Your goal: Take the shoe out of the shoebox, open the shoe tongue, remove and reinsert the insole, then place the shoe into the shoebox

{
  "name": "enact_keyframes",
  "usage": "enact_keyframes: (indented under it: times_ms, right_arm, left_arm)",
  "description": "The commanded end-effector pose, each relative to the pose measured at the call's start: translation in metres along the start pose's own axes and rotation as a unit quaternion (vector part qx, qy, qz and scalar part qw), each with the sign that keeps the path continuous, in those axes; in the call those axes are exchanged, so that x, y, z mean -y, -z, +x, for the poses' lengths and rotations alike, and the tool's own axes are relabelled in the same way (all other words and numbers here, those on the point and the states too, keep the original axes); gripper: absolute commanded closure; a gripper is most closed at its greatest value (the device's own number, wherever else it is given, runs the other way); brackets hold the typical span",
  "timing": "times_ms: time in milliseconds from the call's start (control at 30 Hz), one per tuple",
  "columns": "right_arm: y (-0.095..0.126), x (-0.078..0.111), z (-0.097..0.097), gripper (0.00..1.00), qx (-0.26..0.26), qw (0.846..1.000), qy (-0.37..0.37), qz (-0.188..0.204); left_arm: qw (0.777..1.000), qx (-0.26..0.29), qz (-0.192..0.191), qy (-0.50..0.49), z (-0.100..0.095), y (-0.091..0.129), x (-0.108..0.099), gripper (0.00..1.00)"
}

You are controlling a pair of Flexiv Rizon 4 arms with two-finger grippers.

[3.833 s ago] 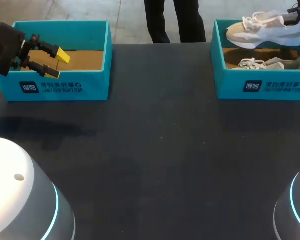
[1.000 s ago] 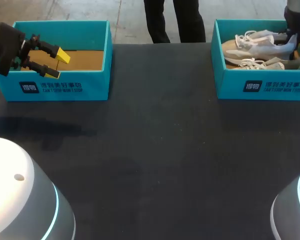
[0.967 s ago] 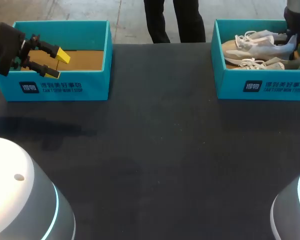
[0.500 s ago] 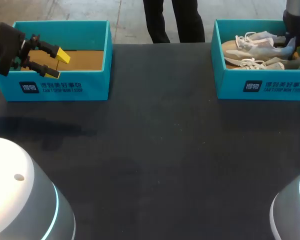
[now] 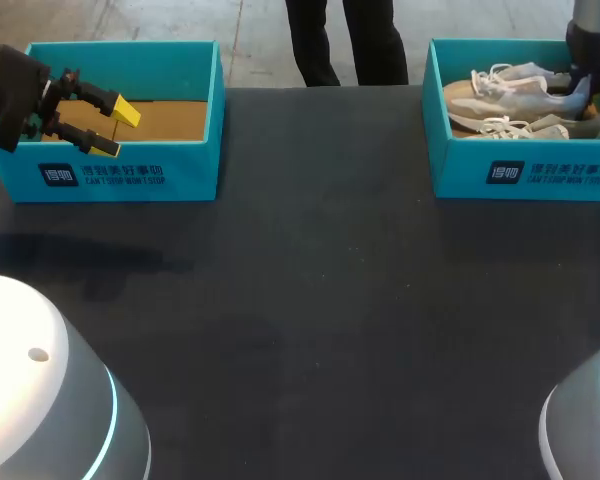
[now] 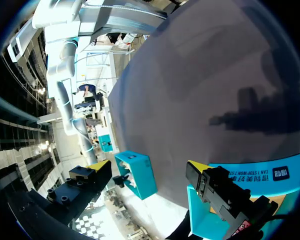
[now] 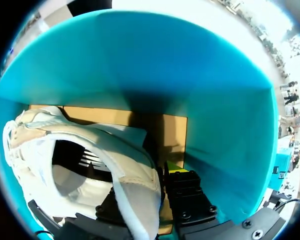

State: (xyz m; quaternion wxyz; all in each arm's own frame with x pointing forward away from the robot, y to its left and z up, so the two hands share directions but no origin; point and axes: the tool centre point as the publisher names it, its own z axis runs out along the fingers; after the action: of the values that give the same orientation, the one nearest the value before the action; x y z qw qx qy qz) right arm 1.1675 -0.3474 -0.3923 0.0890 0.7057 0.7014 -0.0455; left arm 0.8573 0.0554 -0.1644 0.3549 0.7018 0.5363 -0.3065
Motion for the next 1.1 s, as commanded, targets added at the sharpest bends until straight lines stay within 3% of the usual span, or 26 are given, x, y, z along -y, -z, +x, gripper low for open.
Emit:
enact_keyframes:
  times_ms: [33, 67, 100, 133, 167, 200, 1100]
  right_arm:
    - [-0.004, -0.003, -0.002, 0.76, -0.002, 1.0, -0.002, 0.005]
    - [-0.004, -0.003, -0.002, 0.58, -0.002, 1.0, -0.003, 0.005]
    - [-0.003, -0.003, -0.003, 0.51, -0.003, 1.0, -0.004, 0.005]
    - [-0.003, -0.003, -0.003, 0.24, -0.003, 1.0, -0.005, 0.004]
    - [-0.003, -0.003, -0.003, 0.09, -0.004, 1.0, -0.006, 0.004]
    - [-0.003, -0.002, -0.004, 0.0, -0.005, 1.0, -0.007, 0.003]
    - [0.045, 0.009, 0.002, 0.0, -0.006, 1.0, -0.024, -0.019]
  left_arm:
    - [1.0, -0.001, 0.0, 0.0, 0.0, 0.0, 0.001, 0.0]
    - [1.0, -0.001, 0.0, 0.0, 0.0, 0.0, 0.001, 0.0]
    - [1.0, -0.001, 0.0, 0.0, 0.0, 0.0, 0.001, 0.0]
    - [1.0, -0.001, 0.0, 0.0, 0.0, 0.0, 0.001, 0.0]
    - [1.0, -0.001, 0.0, 0.0, 0.0, 0.0, 0.001, 0.0]
    - [1.0, -0.001, 0.0, 0.0, 0.0, 0.0, 0.001, 0.0]
    - [1.0, -0.001, 0.0, 0.0, 0.0, 0.0, 0.001, 0.0]
